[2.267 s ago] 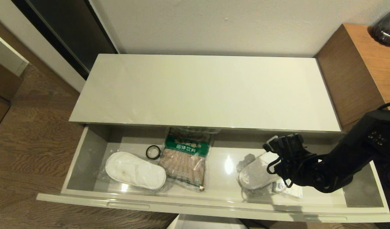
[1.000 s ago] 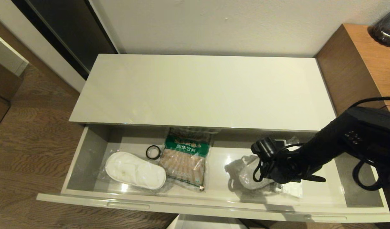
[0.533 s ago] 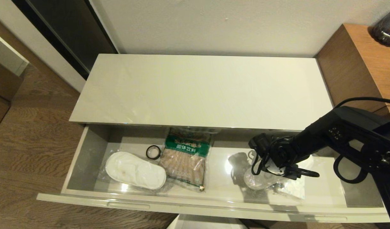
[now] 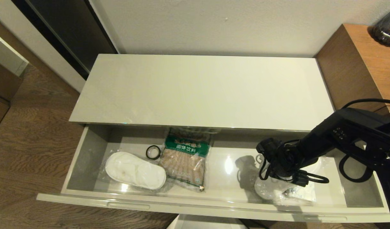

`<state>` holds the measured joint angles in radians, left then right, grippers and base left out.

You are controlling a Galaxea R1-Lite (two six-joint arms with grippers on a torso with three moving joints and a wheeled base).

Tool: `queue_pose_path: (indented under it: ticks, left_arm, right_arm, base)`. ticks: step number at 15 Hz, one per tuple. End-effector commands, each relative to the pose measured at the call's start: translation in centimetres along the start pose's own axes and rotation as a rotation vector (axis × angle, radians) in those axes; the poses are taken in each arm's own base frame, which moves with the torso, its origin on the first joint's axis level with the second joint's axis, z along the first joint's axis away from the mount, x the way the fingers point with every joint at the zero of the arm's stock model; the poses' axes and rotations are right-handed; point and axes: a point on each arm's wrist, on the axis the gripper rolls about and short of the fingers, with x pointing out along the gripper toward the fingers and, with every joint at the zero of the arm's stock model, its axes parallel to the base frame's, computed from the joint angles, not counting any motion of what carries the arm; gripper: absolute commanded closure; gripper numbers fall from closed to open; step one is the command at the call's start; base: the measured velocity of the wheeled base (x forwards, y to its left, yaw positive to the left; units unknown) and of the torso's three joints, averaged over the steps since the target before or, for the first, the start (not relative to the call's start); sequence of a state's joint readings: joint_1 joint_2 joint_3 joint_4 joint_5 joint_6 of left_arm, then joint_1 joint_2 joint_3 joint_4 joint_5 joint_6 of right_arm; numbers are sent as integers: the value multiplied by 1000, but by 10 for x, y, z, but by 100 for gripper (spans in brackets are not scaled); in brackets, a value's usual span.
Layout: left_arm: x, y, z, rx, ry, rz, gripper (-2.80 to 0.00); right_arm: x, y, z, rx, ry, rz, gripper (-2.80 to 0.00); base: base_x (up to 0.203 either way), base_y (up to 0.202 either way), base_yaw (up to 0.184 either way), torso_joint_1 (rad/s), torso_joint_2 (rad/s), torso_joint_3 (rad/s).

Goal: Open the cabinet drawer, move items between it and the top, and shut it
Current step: Take out the disposable slippers from the drawer

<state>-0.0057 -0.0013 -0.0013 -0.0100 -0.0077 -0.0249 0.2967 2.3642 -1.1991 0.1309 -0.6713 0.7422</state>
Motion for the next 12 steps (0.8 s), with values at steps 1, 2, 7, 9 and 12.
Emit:
queue_pose_path:
  ticks: [1, 2, 7, 9, 12]
  left_arm:
    - [0, 0, 0, -1, 0, 1, 0]
    - [0, 0, 0, -1, 1, 0, 0]
    - [0, 0, 0, -1, 1, 0, 0]
    - [0, 0, 0, -1, 0, 1, 0]
    - [0, 0, 0, -1, 0, 0, 0]
  right_arm:
    - [8, 1, -8, -6, 33, -8, 0]
    - [11, 1, -11, -10, 53, -1, 0]
    - [-14, -11, 10, -20, 58, 51, 0]
    - [-35, -20, 21, -56, 73, 92, 0]
    - [-45, -28, 23, -132, 93, 86, 0]
  base:
    - [0, 0, 0, 0, 0, 0]
    - [0, 0, 0, 0, 0, 0]
    - [0, 0, 0, 0, 0, 0]
    - [0, 0, 0, 0, 0, 0]
    - [0, 0, 0, 0, 0, 0]
